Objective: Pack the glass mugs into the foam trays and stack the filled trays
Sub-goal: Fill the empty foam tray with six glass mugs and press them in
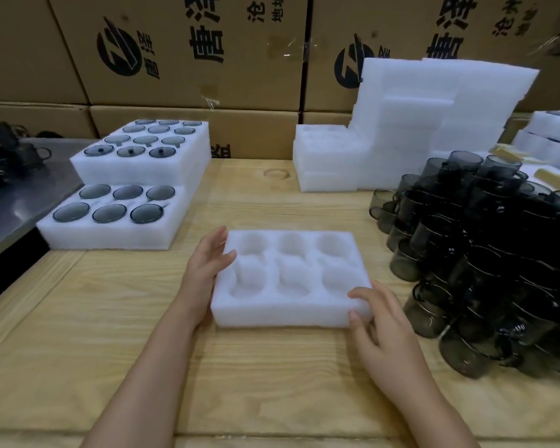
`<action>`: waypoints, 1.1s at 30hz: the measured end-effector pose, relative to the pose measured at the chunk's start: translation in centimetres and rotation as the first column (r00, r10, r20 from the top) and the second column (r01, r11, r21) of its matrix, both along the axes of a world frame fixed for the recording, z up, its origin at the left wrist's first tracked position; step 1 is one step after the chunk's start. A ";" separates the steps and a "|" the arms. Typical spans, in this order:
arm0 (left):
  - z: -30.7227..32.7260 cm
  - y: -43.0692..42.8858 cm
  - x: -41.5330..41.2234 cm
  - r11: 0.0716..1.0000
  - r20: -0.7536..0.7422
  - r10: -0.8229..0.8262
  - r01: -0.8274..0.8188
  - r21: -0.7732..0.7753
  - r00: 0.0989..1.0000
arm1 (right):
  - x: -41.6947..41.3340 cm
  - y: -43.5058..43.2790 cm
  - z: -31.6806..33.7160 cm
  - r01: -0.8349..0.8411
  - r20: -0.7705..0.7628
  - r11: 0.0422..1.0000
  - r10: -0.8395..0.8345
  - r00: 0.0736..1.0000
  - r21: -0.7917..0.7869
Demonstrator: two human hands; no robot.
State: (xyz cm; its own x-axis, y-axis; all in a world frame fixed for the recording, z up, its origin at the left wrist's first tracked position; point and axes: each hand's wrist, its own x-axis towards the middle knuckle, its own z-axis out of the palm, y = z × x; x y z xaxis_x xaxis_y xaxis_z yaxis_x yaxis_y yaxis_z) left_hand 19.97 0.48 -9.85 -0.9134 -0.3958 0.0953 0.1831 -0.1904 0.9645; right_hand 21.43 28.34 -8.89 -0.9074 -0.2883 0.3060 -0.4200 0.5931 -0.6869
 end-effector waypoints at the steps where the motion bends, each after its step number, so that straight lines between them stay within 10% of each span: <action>1: 0.0 -0.1 -0.2 1.000 -0.004 -0.010 0.010 0.009 1.000 | 0.1 -0.1 0.2 0.002 0.013 1.000 -0.002 1.000 0.000; 7: 0.2 -0.2 -0.8 0.999 -0.003 -0.044 0.044 0.005 0.999 | -3.4 0.0 5.0 0.485 -0.568 0.861 -0.325 0.756 0.153; 13: 0.3 -0.6 -0.7 0.997 0.038 -0.060 0.058 0.048 0.997 | -9.7 0.4 9.0 0.628 -0.382 0.455 -0.523 0.762 0.631; 17: 0.1 -0.8 -0.8 0.998 0.055 -0.059 0.058 0.013 0.997 | -10.9 0.9 8.6 0.620 -0.400 0.350 -0.526 0.751 0.703; 22: 0.1 -0.7 -0.8 0.999 0.067 -0.048 0.049 -0.012 0.997 | -10.8 0.9 8.2 0.618 -0.439 0.479 -0.440 0.784 0.623; 27: 0.3 -0.5 -0.7 0.999 0.089 -0.027 0.029 -0.023 0.996 | -9.2 -0.2 9.0 0.291 -0.260 0.922 -0.224 0.939 0.254; 33: 0.2 -0.4 -0.6 0.999 0.089 -0.021 0.025 -0.042 0.996 | -9.7 -1.6 9.6 0.105 0.049 0.994 -0.105 0.993 0.009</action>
